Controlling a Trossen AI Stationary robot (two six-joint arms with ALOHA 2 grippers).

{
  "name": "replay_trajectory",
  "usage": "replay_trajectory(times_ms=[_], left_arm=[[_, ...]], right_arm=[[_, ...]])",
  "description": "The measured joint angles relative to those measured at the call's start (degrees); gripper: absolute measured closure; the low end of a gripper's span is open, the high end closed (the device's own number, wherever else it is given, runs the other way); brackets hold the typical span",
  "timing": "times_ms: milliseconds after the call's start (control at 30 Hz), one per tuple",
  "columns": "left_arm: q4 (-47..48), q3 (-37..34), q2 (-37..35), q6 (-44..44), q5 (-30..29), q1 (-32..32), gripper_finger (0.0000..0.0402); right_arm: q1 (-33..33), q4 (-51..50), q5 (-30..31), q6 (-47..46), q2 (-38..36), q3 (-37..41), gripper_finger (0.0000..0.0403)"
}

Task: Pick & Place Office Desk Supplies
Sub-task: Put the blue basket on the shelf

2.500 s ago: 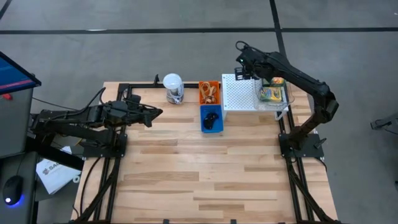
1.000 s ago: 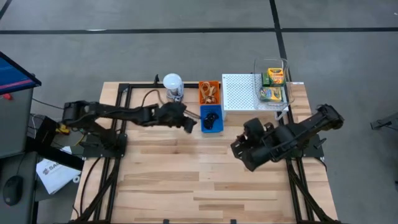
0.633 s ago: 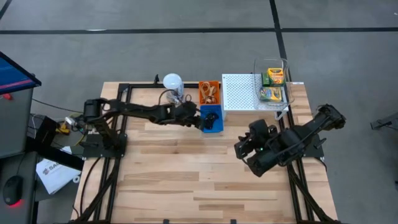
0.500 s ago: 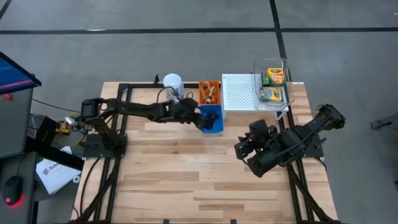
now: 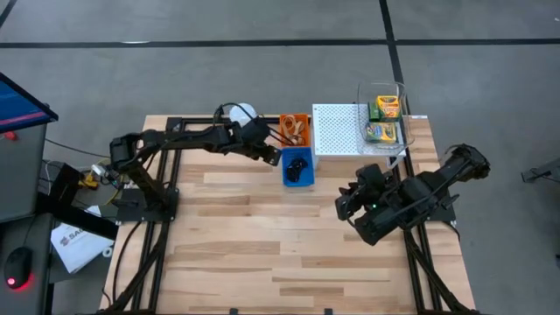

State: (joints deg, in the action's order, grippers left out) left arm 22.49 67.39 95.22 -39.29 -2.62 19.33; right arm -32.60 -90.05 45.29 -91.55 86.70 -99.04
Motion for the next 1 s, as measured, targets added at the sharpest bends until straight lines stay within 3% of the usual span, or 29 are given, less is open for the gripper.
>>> replay_trajectory(times_ms=[433, 1000], left_arm=[[-6.8, -0.4, 8.3, -10.6, 0.0, -3.7, 0.0266], [-12.3, -0.4, 12.3, -15.0, 0.5, -4.5, 0.0266]], right_arm=[[0.7, 0.6, 1.5, 1.9, -0.6, 0.0, 0.0249], [0.0, 0.2, 1.2, 2.2, -0.6, 0.0, 0.0249]])
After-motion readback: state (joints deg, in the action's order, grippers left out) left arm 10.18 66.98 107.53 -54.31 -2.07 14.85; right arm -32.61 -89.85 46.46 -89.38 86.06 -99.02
